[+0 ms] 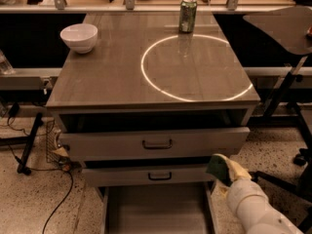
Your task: Pick sponge from bottom drawer and place on counter
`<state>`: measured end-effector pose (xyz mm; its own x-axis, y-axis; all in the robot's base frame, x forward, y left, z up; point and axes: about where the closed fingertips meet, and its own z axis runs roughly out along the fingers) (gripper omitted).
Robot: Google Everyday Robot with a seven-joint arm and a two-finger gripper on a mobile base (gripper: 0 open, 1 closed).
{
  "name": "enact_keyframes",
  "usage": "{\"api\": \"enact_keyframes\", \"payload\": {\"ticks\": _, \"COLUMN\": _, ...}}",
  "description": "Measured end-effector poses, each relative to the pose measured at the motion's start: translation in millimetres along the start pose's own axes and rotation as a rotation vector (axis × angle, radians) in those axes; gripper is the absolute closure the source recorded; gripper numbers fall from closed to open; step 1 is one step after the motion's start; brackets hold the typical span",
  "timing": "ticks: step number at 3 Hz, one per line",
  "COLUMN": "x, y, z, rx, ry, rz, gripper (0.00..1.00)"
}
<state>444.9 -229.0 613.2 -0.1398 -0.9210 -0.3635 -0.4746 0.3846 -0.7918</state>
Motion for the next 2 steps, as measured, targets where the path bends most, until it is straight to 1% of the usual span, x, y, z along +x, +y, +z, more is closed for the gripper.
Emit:
{"api": "enact_keyframes", "payload": {"ticks": 1, "x": 1.2, "y": -44.3, "z": -25.5, "rx": 0.074, "ry": -0.03, "rz": 0.025, "gripper": 1.0}}
{"api": "enact_keyframes", "payload": {"ticks": 2, "x": -6.9, "y": -48.0, "z": -28.6, "rx": 0.08, "ry": -0.061, "rz": 0.047, "gripper": 1.0}}
